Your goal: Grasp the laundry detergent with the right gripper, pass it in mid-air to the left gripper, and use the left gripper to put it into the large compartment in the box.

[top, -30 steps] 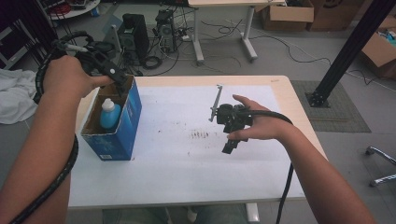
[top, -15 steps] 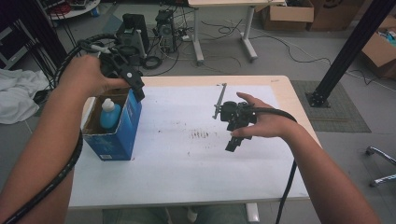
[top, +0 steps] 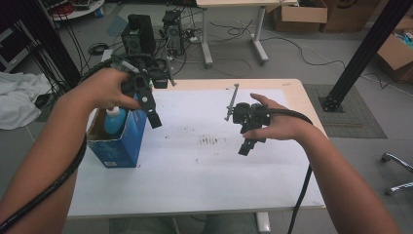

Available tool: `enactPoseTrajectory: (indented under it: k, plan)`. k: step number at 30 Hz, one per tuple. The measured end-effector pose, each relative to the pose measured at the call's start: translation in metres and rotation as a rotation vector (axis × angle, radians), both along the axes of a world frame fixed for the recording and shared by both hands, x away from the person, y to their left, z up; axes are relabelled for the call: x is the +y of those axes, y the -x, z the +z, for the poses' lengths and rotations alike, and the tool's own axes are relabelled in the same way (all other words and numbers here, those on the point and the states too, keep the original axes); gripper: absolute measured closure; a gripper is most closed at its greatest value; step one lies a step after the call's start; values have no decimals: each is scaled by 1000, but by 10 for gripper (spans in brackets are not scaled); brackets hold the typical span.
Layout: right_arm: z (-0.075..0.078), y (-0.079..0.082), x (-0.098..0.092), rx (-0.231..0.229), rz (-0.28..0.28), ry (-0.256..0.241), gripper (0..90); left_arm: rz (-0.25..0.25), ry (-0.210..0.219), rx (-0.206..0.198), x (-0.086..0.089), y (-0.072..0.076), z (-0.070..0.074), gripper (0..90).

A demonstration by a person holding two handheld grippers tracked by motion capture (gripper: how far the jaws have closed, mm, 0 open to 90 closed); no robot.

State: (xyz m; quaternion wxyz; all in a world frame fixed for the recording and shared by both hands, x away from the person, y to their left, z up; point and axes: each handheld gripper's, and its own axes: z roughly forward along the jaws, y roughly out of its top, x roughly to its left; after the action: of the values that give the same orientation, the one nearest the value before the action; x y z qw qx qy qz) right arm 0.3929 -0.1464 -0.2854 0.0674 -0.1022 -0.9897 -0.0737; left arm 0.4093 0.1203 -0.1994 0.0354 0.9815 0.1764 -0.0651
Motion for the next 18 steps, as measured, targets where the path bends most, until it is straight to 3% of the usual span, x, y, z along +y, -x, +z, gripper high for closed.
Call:
enactPoseTrajectory:
  k: [3, 10, 18]
  plan:
    - [2, -3, -1, 1, -3, 5, 160, -41, -1, 13, -3, 2, -3, 2]
    - [7, -8, -1, 4, -5, 11, 160, -142, 27, -6, -9, 10, -4, 1]
    - [8, -8, -2, 4, -4, 11, 160, -196, 9, -7, -17, 18, -6, 1]
